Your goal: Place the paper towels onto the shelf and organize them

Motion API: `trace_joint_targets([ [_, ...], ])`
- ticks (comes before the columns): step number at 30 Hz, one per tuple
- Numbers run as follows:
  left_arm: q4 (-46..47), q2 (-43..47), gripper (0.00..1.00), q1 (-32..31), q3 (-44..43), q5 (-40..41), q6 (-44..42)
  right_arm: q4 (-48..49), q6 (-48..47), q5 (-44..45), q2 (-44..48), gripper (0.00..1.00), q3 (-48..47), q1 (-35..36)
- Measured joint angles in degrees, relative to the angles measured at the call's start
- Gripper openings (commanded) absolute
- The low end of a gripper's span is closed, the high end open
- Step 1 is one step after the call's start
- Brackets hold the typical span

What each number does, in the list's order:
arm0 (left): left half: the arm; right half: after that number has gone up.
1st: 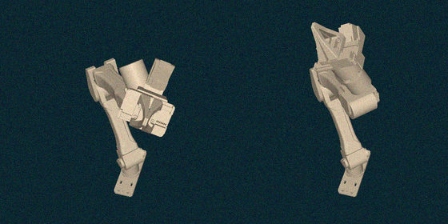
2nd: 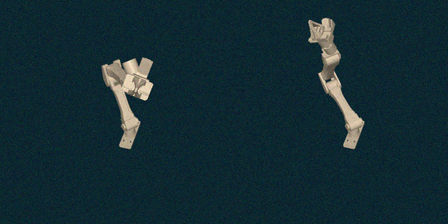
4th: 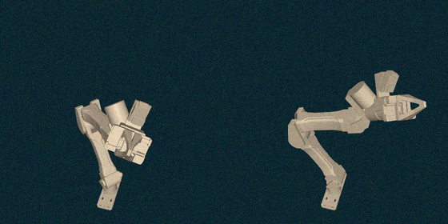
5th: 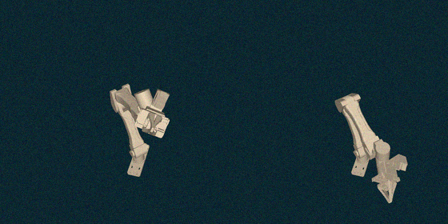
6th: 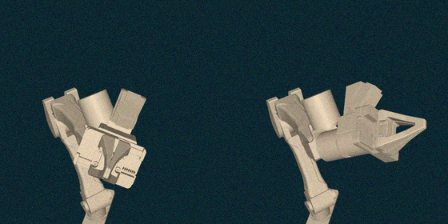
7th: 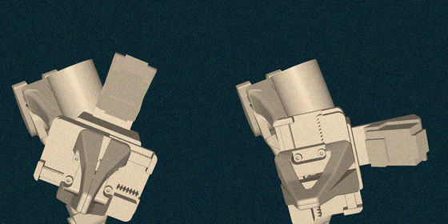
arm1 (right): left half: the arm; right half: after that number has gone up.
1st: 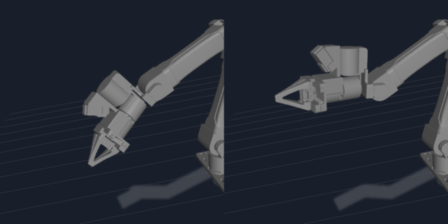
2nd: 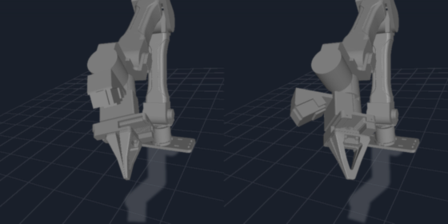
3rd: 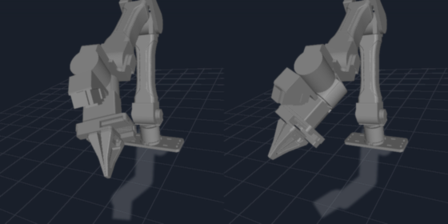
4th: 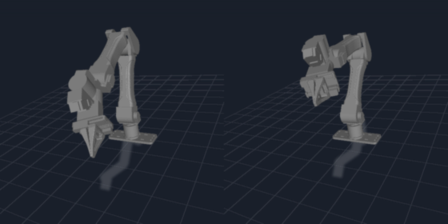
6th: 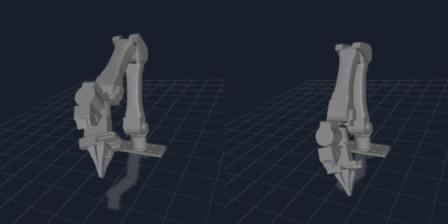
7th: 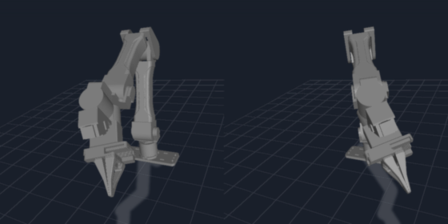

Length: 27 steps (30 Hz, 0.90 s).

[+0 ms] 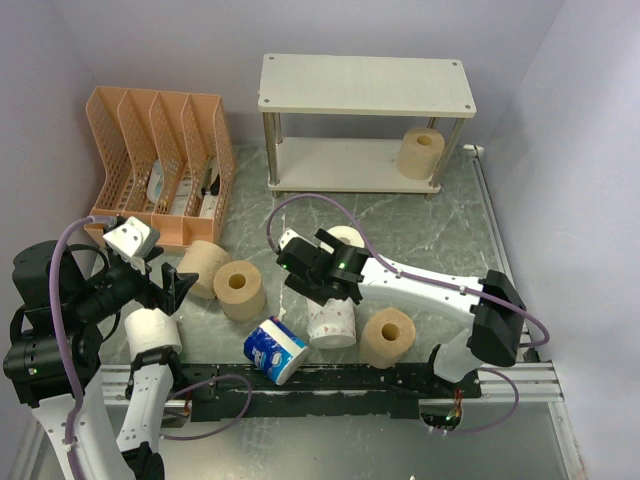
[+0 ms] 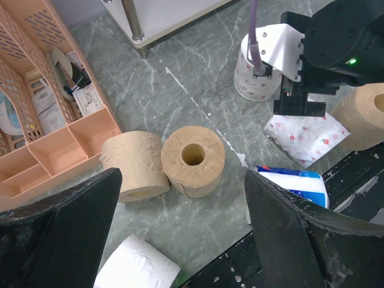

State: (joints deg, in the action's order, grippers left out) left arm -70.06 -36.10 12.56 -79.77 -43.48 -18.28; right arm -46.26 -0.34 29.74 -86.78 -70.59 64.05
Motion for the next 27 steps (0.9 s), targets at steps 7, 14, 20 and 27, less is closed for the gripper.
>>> trace_joint_targets([
  [7, 0.02, 0.74, 0.95, 0.0, 0.02, 0.2, 0.31, 2.08, 0.31, 9.09, -3.96, 0.85, 0.66, -0.33],
  [14, 0.04, 0.9, 0.95, 0.0, 0.02, 0.2, 0.31, 5.79, -1.25, 9.53, -7.56, 0.72, 0.63, -0.42],
  [20, 0.04, 1.44, 0.95, 0.0, 0.02, 0.2, 0.31, 9.62, -2.8, 7.61, -7.82, 0.63, 0.74, -1.97],
  [27, 0.04, 1.66, 0.95, 0.0, 0.02, 0.13, 0.28, 11.21, -4.57, 6.93, -8.9, 0.61, 0.92, -5.46],
])
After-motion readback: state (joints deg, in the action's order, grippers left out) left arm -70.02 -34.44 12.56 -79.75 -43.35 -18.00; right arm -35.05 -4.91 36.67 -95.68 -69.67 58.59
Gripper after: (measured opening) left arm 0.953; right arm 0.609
